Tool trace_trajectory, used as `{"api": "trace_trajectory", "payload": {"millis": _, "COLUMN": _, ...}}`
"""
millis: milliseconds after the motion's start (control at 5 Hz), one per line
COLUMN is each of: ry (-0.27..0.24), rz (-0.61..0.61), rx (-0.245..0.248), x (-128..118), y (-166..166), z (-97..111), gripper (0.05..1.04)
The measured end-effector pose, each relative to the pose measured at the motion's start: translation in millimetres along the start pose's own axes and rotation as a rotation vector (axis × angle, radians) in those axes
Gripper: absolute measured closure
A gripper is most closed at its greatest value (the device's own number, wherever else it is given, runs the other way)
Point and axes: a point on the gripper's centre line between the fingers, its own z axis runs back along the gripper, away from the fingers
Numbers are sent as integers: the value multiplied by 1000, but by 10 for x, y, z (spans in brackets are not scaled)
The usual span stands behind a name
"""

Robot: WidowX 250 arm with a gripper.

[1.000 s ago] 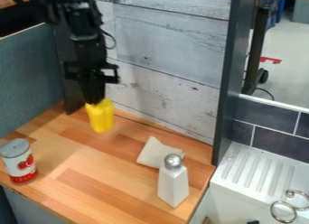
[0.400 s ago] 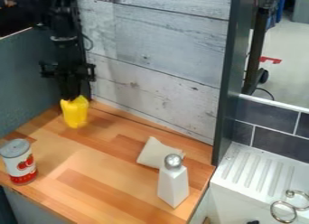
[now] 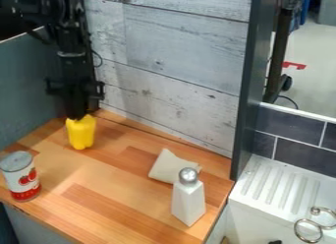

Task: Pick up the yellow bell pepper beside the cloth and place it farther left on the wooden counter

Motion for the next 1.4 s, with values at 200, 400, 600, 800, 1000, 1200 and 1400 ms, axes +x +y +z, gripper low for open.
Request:
{"api": "trace_trajectory", "payload": {"millis": 200, "ry": 14, "rz": 8, "rx": -14, "x": -19, "y": -23, "z": -24, "gripper": 982}}
{"api": "trace_trajectory", "payload": {"millis": 400, "ry": 37, "rz": 16, "rx": -33, "x": -60, "y": 42, "z": -52, "gripper": 955}}
{"api": "trace_trajectory", "payload": {"millis": 600, "ry": 48, "rz": 31, "rx": -47, "x": -92, "y": 116, "z": -55, "gripper": 757}}
{"api": "trace_trajectory", "payload": {"millis": 800, "ry": 64, "rz": 18, "rx": -68, "x": -134, "y": 83, "z": -96, "gripper": 464}}
{"api": "trace_trajectory", "payload": {"millis": 1000, "ry": 16, "rz": 12, "rx": -75, "x": -267, "y": 79, "z": 131, "gripper": 173}}
{"api": "trace_trajectory", "payload": {"millis": 1200, "ry": -33, "rz": 0, "rx": -79, "x": -550, "y": 70, "z": 398, "gripper": 73}}
{"api": "trace_trajectory", "payload": {"millis": 1400, "ry": -39, "rz": -29, "rx": -60, "x": -852, "y": 11, "z": 539, "gripper": 77}}
